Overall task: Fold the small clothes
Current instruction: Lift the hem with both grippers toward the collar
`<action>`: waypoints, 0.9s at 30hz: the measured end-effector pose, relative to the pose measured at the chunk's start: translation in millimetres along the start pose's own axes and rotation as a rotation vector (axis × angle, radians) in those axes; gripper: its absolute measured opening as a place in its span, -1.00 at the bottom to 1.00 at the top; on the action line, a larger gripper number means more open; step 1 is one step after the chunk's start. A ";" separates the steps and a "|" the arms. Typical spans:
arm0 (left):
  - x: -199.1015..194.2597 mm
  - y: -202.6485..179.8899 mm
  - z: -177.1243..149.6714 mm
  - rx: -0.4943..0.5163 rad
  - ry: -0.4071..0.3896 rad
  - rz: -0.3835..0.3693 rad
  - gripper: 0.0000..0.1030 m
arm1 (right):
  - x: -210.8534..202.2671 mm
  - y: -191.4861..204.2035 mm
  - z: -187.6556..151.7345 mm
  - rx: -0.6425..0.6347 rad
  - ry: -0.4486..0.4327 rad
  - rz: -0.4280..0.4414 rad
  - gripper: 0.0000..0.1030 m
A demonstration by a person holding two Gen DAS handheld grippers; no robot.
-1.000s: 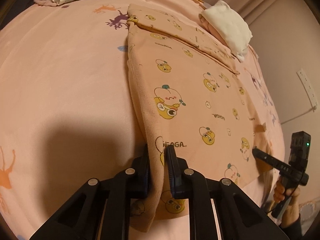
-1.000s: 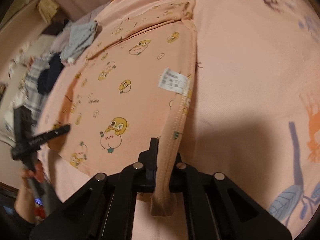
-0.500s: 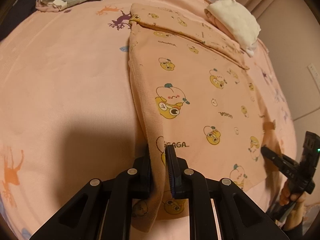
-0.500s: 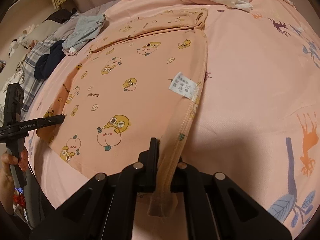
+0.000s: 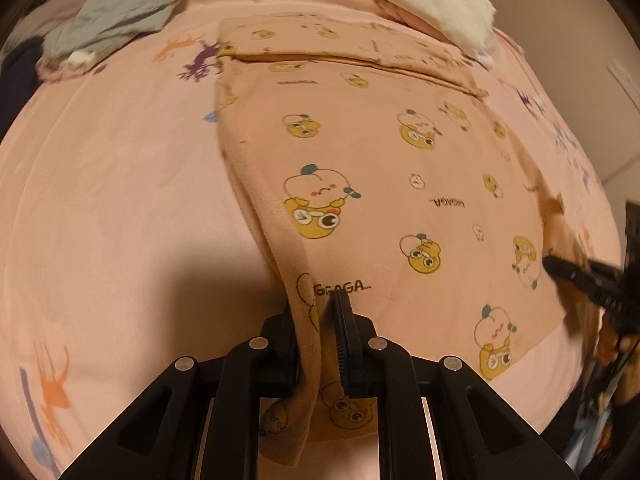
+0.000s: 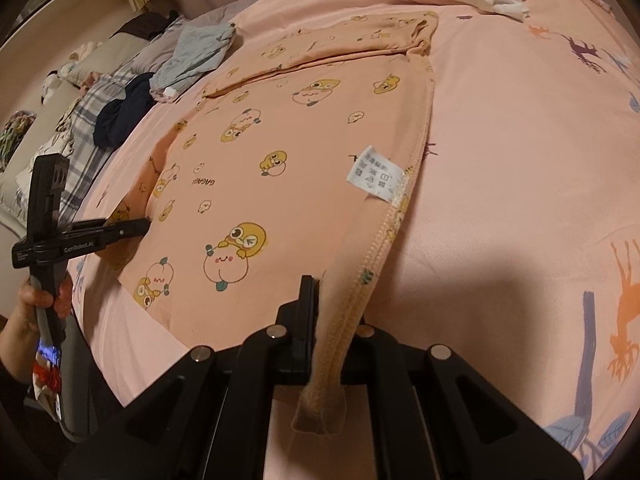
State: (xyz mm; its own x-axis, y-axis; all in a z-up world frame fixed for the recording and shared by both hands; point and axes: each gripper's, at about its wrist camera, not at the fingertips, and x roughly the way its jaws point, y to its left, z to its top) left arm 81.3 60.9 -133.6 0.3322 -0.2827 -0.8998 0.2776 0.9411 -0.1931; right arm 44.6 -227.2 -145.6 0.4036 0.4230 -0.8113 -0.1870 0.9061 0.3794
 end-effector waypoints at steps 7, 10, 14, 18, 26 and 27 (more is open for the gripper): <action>3.9 5.2 7.2 -0.052 0.059 -0.055 -0.71 | 7.2 5.4 14.8 0.034 0.124 0.006 -0.89; 3.9 9.3 6.2 -0.074 0.043 -0.088 -0.72 | 7.2 8.2 14.6 0.049 0.132 0.011 -0.88; 1.3 6.3 1.1 -0.028 -0.002 -0.079 -0.72 | 4.7 5.3 6.5 0.042 0.077 0.031 -0.90; -2.2 8.6 0.3 -0.082 -0.017 -0.090 -0.78 | -1.5 1.8 2.5 0.097 0.033 0.048 -0.90; -14.4 32.8 -1.0 -0.238 -0.050 -0.243 -0.93 | -20.6 -8.3 3.3 0.212 -0.097 0.213 -0.93; -17.6 30.9 -1.3 -0.237 -0.056 -0.248 -0.93 | -22.3 -8.9 4.0 0.223 -0.109 0.233 -0.93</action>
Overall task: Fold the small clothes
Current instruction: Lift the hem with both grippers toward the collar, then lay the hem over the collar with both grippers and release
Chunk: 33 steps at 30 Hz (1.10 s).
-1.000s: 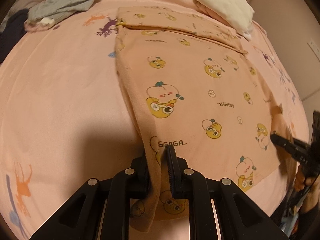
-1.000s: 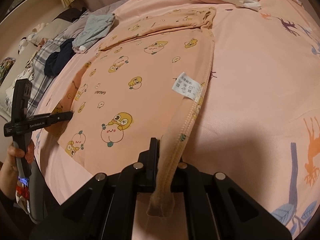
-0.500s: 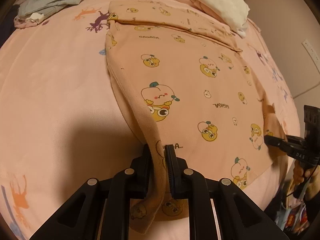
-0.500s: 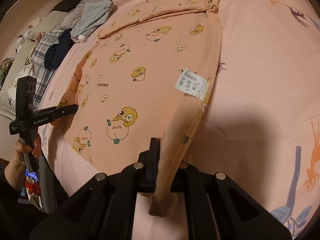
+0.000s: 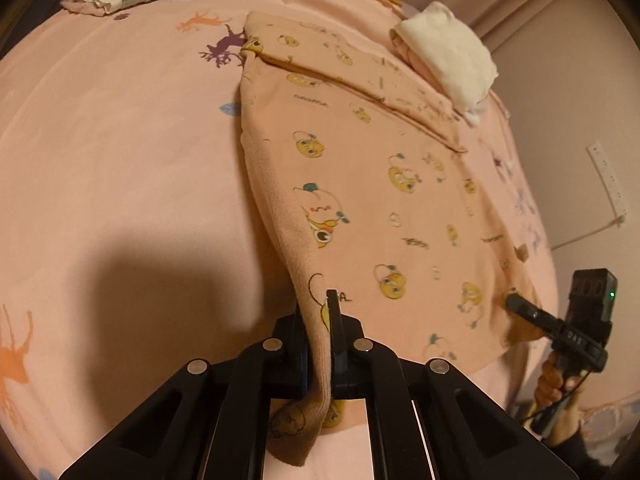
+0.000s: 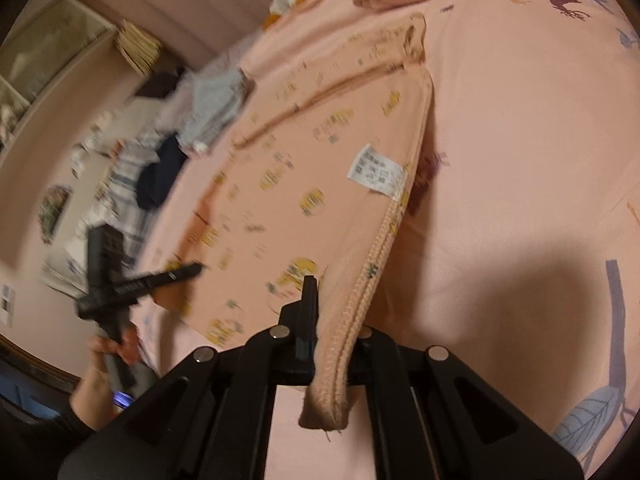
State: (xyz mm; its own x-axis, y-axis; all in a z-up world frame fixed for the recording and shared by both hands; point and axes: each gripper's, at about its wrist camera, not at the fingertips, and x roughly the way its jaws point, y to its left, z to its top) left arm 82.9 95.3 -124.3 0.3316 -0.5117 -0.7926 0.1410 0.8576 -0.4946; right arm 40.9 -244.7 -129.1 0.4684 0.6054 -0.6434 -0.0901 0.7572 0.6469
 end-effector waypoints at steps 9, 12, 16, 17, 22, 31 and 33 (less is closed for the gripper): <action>-25.7 -20.7 -2.9 0.061 -0.054 -0.020 -0.95 | -14.0 12.0 -4.1 -0.011 -0.042 0.110 -0.95; -32.5 -23.1 -1.2 0.083 -0.059 -0.016 -0.95 | -24.9 12.0 -4.5 -0.018 -0.063 0.126 -0.95; -41.3 -21.1 -3.1 0.081 -0.051 -0.035 -0.95 | -38.8 7.0 -5.4 -0.008 -0.077 0.132 -0.95; -43.3 -21.0 -5.7 0.078 -0.047 -0.039 -0.95 | -42.1 6.8 -6.3 -0.005 -0.079 0.133 -0.95; -54.7 -21.5 -25.5 0.068 -0.018 -0.050 -0.95 | -60.3 10.7 -12.1 -0.022 -0.065 0.134 -0.95; -83.0 -33.3 -35.2 0.088 -0.022 -0.044 -0.95 | -74.8 38.4 -19.1 -0.122 -0.026 0.154 -0.94; -88.6 -35.4 -28.2 0.089 -0.038 -0.048 -0.95 | -74.3 41.9 -11.6 -0.133 -0.033 0.169 -0.94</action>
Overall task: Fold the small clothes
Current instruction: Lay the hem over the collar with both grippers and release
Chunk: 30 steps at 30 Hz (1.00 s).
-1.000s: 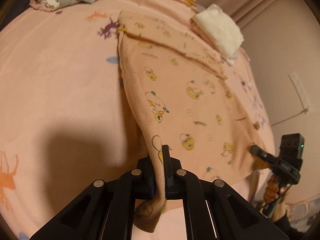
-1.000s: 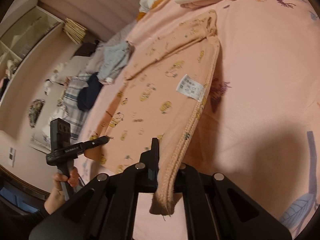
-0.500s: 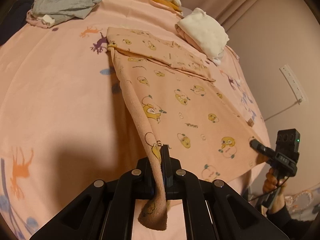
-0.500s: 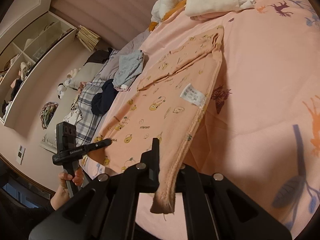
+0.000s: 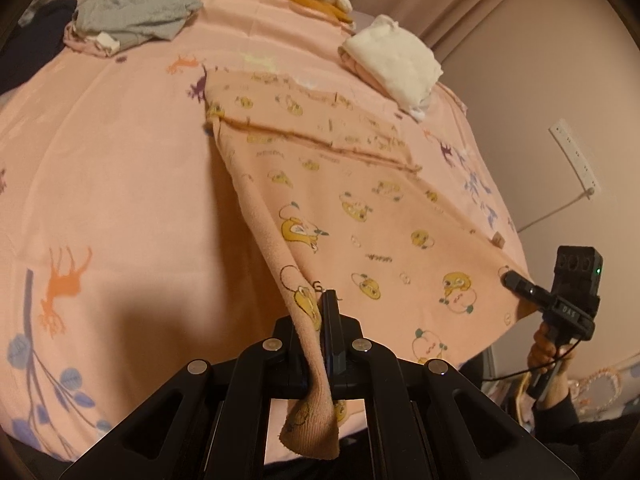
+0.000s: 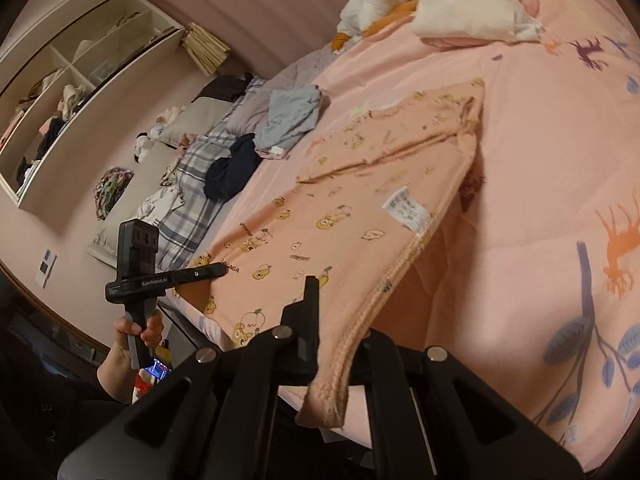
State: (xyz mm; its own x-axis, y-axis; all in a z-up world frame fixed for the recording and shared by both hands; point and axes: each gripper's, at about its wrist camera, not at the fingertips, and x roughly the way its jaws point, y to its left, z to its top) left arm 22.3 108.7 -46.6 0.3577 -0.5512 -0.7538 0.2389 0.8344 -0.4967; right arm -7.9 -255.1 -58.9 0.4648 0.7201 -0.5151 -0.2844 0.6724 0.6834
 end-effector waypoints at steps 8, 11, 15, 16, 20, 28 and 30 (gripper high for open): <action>4.3 1.8 33.5 0.012 -0.053 0.009 -0.95 | 7.1 -3.0 39.4 -0.017 -0.048 0.034 -0.93; 8.4 9.7 48.8 -0.024 -0.057 -0.007 -0.95 | 13.4 -7.2 56.3 -0.014 -0.066 0.033 -0.92; 15.4 16.5 73.4 -0.048 -0.072 -0.018 -0.95 | 24.4 -17.8 83.4 0.010 -0.103 0.037 -0.91; 18.4 18.6 80.6 -0.056 -0.074 -0.019 -0.95 | 26.7 -21.2 89.2 0.016 -0.108 0.034 -0.91; 35.2 27.9 109.1 -0.081 -0.065 -0.019 -0.95 | 42.8 -38.7 116.1 0.056 -0.127 0.018 -0.91; 84.1 43.2 162.2 -0.098 -0.033 0.023 -0.95 | 87.0 -82.9 168.1 0.160 -0.132 -0.037 -0.90; 96.5 47.3 171.9 -0.103 -0.024 0.039 -0.95 | 97.7 -92.3 178.1 0.181 -0.128 -0.058 -0.89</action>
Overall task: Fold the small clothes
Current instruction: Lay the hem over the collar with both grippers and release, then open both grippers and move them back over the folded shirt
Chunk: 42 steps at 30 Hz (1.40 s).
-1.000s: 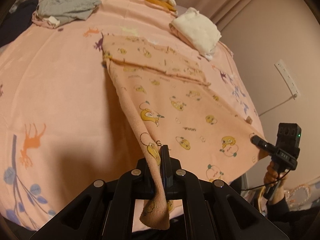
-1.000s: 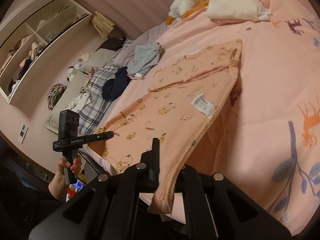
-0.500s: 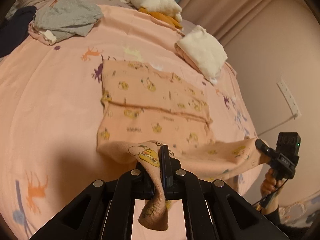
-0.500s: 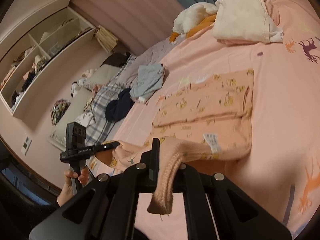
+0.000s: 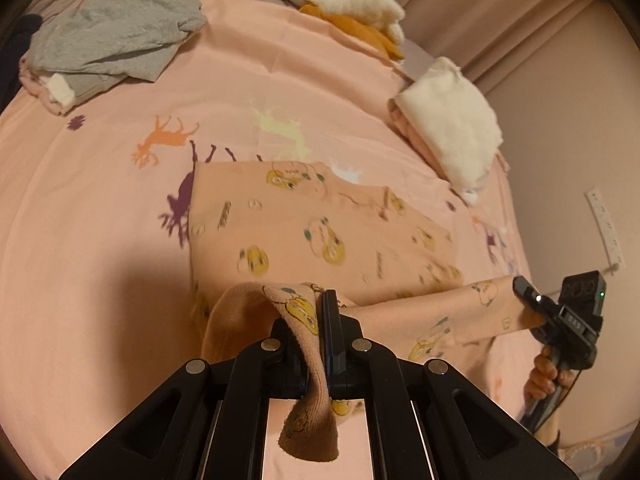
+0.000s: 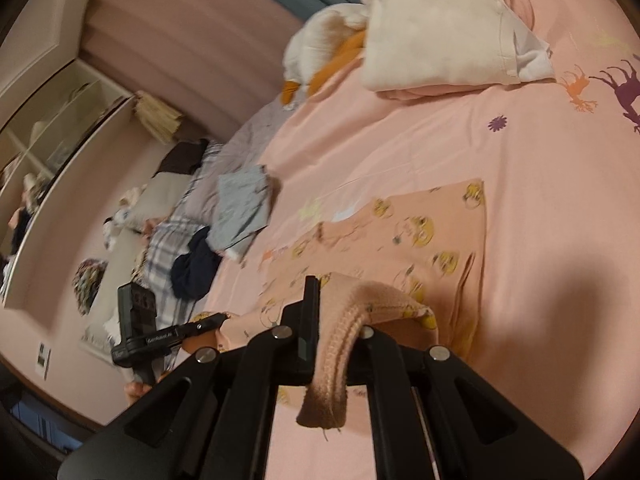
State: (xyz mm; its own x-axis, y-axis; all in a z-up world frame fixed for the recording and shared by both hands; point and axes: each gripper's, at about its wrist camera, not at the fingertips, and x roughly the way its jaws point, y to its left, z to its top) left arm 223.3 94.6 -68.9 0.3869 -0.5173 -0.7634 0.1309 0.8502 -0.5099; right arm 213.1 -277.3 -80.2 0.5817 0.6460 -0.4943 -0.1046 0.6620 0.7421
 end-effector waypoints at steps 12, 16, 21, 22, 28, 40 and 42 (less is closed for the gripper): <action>57.2 32.2 43.8 -0.100 0.077 0.032 -0.95 | 44.5 -49.1 25.7 0.140 0.091 -0.100 -0.86; 69.2 44.9 52.8 -0.171 0.141 -0.022 -0.95 | 50.1 -66.9 33.3 0.245 0.135 -0.082 -0.70; 67.5 69.1 70.3 -0.344 0.155 -0.155 0.00 | 54.2 -89.1 41.3 0.420 0.138 0.012 -0.40; 64.2 73.2 74.4 -0.368 0.138 -0.164 0.14 | 53.9 -93.9 42.4 0.464 0.122 0.026 -0.35; 54.0 87.5 100.4 -0.427 0.027 -0.107 0.17 | 39.7 -111.8 56.6 0.541 -0.002 0.058 -0.27; 5.0 69.6 61.4 -0.215 0.001 -0.055 0.17 | -10.7 -30.6 38.4 0.062 0.028 -0.013 -0.28; 4.4 64.7 49.1 -0.199 0.029 -0.092 0.17 | -4.0 -20.6 22.6 0.031 0.088 0.021 -0.28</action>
State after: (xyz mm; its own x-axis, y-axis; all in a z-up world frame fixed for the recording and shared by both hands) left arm 278.3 152.1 -85.8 0.3546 -0.5971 -0.7196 -0.0195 0.7647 -0.6441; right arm 231.1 -302.1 -83.3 0.5065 0.6916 -0.5149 -0.0902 0.6364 0.7661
